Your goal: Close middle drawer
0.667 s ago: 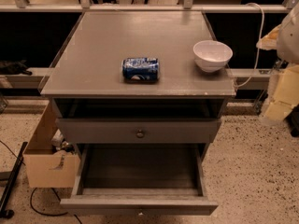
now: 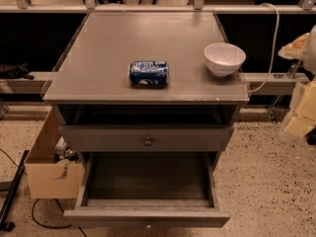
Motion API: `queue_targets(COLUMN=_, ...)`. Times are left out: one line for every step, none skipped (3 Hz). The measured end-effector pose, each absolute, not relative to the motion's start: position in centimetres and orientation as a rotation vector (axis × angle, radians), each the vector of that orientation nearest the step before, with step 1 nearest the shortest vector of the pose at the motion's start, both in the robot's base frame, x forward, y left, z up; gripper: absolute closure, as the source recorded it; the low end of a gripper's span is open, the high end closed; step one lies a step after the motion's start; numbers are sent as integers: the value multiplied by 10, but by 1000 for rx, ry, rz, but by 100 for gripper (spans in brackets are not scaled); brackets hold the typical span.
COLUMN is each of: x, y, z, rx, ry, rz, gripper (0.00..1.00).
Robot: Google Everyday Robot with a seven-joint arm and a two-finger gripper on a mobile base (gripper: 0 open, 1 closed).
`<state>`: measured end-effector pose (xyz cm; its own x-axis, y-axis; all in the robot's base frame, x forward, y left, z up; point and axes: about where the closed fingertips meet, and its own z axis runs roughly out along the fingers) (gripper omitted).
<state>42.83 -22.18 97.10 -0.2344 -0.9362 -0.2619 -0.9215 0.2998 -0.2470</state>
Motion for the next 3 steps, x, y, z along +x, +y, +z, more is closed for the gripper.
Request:
queue_targets(x=399, y=-216, z=961, rx=-1582, ry=2166, rz=11, gripper=0)
queue_targets(x=366, y=-212, z=933, rx=-1499, ry=2100, rz=93, gripper=0)
queue_targets(x=351, y=-194, z=901, rx=-1485, ry=2024, rz=216, gripper=8)
